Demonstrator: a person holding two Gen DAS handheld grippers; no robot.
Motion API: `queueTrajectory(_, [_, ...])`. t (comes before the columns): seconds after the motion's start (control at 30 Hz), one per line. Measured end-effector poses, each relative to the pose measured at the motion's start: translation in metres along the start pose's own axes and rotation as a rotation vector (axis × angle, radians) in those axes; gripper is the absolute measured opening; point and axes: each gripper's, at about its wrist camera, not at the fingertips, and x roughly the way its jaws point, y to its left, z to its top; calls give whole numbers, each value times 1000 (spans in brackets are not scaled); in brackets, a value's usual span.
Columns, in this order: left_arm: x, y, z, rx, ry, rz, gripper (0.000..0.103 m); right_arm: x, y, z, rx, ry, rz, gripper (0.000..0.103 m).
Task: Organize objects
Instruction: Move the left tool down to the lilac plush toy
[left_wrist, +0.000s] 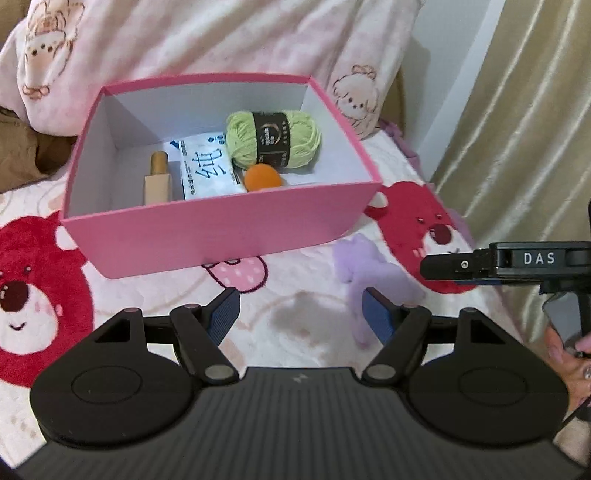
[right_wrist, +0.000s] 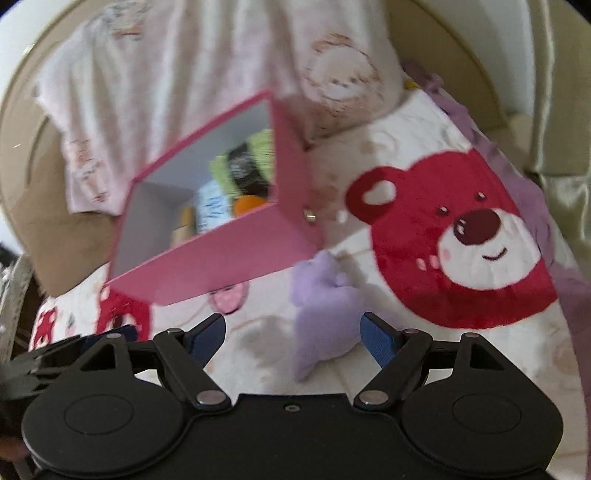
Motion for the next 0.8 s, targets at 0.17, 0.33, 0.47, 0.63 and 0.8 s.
queueTrajectory(0.17, [30, -7, -10, 35, 6, -28, 72, 6, -30, -22, 129, -73, 30, 84])
queueTrajectory(0.33, [61, -22, -24, -16, 56, -83, 72, 8, -49, -16, 158, -96, 71, 84])
queueTrajectory(0.47, [80, -35, -30, -38, 75, -49, 72, 21, -63, -15, 212, -77, 65, 84])
queueTrajectory(0.63, [95, -43, -33, -67, 86, -46, 72, 32, -59, -12, 191, -85, 72, 84])
queueTrajectory(0.8, [100, -55, -38, -17, 51, -2, 66, 44, -54, -9, 152, -80, 82, 77])
